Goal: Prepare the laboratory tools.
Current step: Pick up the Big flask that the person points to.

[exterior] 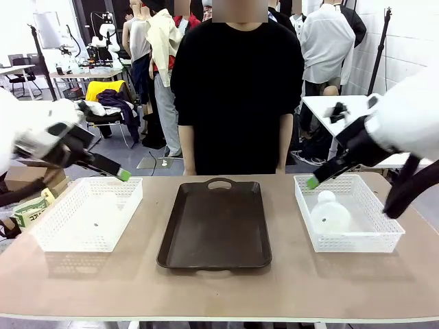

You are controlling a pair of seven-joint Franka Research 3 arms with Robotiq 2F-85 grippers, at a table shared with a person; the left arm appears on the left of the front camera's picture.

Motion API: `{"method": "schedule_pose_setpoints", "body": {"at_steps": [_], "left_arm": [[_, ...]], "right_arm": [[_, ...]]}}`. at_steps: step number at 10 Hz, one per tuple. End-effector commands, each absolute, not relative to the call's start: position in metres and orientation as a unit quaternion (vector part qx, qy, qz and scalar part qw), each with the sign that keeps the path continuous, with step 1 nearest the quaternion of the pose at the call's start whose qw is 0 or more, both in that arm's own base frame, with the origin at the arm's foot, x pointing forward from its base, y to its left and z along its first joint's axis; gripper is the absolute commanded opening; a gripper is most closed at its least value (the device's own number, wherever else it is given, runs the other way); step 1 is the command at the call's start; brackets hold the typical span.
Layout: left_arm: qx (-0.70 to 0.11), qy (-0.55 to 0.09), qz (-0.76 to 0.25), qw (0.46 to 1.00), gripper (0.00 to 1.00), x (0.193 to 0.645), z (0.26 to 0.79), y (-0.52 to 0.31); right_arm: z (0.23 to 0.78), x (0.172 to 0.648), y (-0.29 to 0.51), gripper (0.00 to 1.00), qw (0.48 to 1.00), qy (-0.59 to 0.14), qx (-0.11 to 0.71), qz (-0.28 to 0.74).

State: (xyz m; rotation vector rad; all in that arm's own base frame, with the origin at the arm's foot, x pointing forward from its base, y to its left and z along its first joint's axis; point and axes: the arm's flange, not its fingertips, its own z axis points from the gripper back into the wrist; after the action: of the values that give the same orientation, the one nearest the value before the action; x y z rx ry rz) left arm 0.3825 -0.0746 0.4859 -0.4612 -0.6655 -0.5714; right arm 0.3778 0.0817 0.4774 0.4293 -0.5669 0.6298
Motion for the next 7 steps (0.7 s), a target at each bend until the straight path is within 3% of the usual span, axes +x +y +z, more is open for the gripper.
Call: {"method": "schedule_pose_setpoints", "body": {"at_steps": [1, 5, 7], "left_arm": [[-0.332, -0.280, -0.255, 0.864, 1.00, 0.396, 0.495, -0.029], [-0.490, -0.225, -0.196, 0.819, 1.00, 0.421, 0.488, 0.016], [-0.551, -0.192, -0.165, 0.795, 1.00, 0.426, 0.483, 0.034]], "right_arm": [[0.478, 0.381, 0.039, 1.00, 0.876, -0.252, 0.312, 0.267], [0.457, 0.397, -0.020, 1.00, 0.836, -0.228, 0.458, 0.200], [0.446, 0.403, -0.037, 1.00, 0.844, -0.197, 0.468, 0.170]]}}
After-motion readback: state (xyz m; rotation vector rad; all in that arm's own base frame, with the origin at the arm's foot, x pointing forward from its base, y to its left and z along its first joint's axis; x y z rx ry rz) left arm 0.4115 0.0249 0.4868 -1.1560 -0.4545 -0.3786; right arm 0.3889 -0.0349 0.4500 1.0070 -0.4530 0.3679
